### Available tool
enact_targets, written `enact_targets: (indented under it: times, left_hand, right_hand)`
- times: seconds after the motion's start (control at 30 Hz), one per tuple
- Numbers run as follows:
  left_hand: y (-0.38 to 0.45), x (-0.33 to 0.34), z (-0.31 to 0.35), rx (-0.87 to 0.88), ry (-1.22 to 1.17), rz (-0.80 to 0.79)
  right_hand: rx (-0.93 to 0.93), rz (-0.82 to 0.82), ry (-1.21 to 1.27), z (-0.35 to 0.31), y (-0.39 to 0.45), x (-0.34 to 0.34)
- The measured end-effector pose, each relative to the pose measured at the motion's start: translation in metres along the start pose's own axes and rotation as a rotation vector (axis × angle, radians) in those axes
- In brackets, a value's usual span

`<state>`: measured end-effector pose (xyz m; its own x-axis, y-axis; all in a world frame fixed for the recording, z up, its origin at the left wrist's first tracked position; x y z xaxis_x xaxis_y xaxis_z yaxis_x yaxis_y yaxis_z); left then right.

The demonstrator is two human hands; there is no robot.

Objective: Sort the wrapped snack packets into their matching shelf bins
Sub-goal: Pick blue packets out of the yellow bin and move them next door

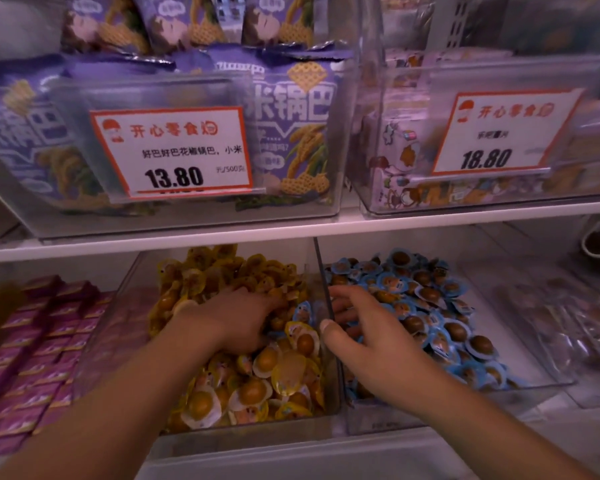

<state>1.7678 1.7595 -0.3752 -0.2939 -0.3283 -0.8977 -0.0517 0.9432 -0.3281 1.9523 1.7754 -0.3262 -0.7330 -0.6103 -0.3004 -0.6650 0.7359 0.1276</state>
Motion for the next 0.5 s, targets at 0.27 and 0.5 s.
enact_targets:
  times: [0.27, 0.5]
  left_hand:
    - [0.015, 0.001, 0.016, 0.092, -0.254, -0.143]
    - [0.01, -0.026, -0.024, -0.01, -0.465, 0.219]
  right_hand:
    - [-0.005, -0.009, 0.003, -0.005, 0.0, 0.001]
    - [-0.014, -0.015, 0.027, -0.003, 0.002, 0.001]
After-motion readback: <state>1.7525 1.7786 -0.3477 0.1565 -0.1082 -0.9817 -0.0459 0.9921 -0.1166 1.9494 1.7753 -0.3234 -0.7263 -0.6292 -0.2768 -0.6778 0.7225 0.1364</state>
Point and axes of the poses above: each hand's wrist, its own y-axis towards the middle knuckle, its own x-axis out of the palm, z = x × y, the point moved 9 cm from there along y, towards the middle knuckle, and after that the axes turned 14 degrees about y, right-handed, at the moved point
